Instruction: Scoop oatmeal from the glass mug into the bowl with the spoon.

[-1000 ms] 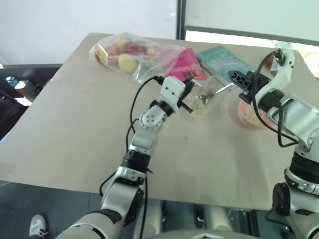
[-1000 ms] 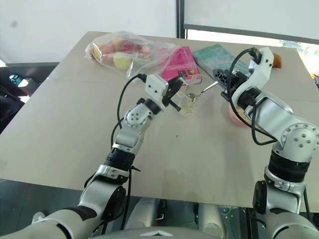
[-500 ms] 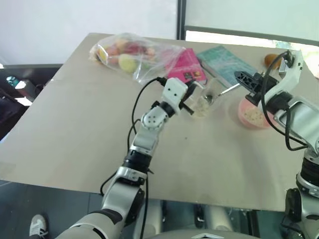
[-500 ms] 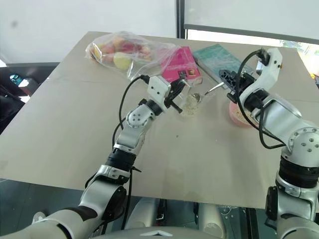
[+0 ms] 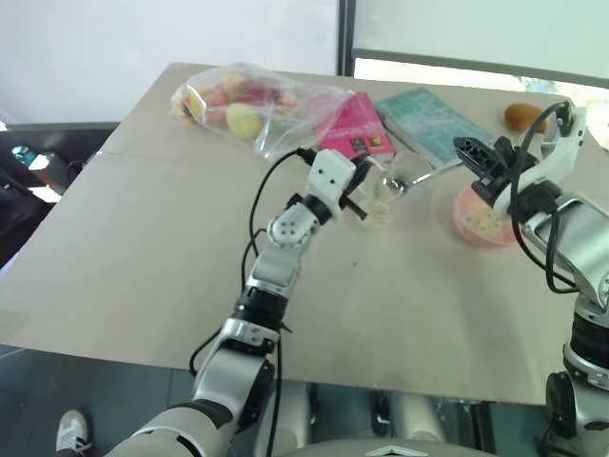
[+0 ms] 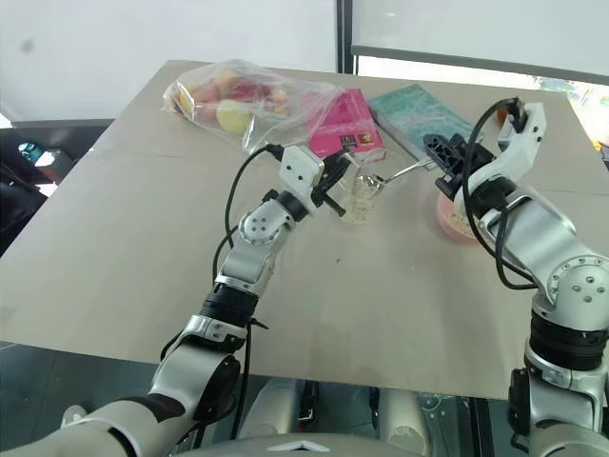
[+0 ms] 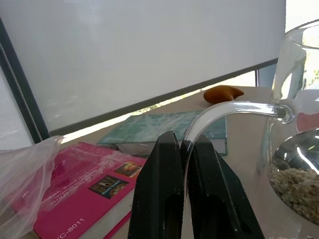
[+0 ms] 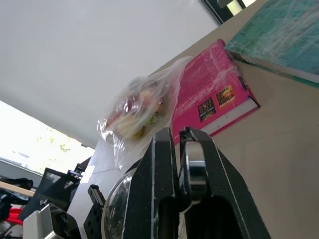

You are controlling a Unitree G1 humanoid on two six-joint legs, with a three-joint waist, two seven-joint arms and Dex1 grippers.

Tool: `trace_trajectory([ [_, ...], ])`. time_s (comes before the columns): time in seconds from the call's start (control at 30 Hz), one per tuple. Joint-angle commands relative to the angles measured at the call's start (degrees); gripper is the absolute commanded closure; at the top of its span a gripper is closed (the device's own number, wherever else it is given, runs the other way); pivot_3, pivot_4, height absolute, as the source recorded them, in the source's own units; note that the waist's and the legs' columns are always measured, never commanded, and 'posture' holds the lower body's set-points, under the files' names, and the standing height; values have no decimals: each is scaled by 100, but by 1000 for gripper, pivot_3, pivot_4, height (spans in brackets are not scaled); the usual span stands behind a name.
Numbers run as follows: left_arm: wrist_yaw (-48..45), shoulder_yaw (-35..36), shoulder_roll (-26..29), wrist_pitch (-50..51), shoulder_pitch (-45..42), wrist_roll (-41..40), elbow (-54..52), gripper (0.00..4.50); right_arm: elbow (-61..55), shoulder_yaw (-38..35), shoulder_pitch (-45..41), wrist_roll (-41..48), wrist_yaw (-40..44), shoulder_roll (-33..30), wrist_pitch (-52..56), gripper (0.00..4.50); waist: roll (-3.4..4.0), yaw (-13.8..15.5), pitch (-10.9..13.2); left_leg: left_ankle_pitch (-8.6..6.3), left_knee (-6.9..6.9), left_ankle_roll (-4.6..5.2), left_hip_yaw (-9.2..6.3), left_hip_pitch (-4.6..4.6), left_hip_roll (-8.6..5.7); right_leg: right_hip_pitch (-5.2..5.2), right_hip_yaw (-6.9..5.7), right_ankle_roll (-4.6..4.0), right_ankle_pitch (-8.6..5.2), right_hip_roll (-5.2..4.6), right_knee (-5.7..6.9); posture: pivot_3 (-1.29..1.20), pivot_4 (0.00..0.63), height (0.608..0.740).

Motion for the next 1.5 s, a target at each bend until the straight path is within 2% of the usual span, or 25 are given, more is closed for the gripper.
trace_trajectory([
  [0.03, 26, 12, -19, -5, -88, -48, -154, 4500, -37, -369, 96, 304, -143, -73, -370, 4451, 0, -2, 0, 0, 0, 0, 0, 0, 0, 0, 0, 0, 0, 0, 0, 0, 150, 740],
  [0.2, 97, -11, -73, 104, -105, -2, -28, 4500, -32, -517, 348, 396, -245, -131, -586, 4451, 0, -3, 0, 0, 0, 0, 1, 2, 0, 0, 2, 0, 0, 0, 0, 0, 150, 740],
  [0.57, 661, -297, -568, 77, -222, 432, 343, 4500, -188, -984, 1118, 569, -199, -320, -911, 4451, 0, 4, 0, 0, 0, 0, 1, 0, -2, 2, 4, 1, 0, -1, -2, 0, 150, 740],
  [0.8, 1002, -447, -608, 159, -341, 813, 559, 4500, -286, -1281, 1487, 719, -179, -460, -1086, 4451, 1, 2, -1, 0, 0, 1, 0, 5, -1, 2, 7, 1, 0, 2, 1, 0, 150, 740],
  [1.2, 1138, -512, -652, 148, -449, 958, 698, 4500, 32, -1721, 1737, 710, 135, -631, -1272, 4451, 1, 1, -1, 0, 0, 1, 4, 7, -2, 3, 11, 2, 0, 1, 1, 0, 150, 740],
  [1.43, 1049, -505, -616, 191, -335, 905, 570, 4500, 690, -1574, 1540, -233, 617, -986, -1079, 4451, 1, 4, -1, 0, 0, 1, 5, 6, -3, 3, 13, 2, 0, 1, 0, 0, 150, 740],
  [1.5, 1029, -494, -607, 206, -314, 887, 537, 4500, 871, -1365, 1511, -880, 875, -1248, -902, 4451, 2, 4, -2, 0, 0, 1, 5, 7, -3, 3, 12, 2, 0, 1, 0, 0, 150, 740],
])
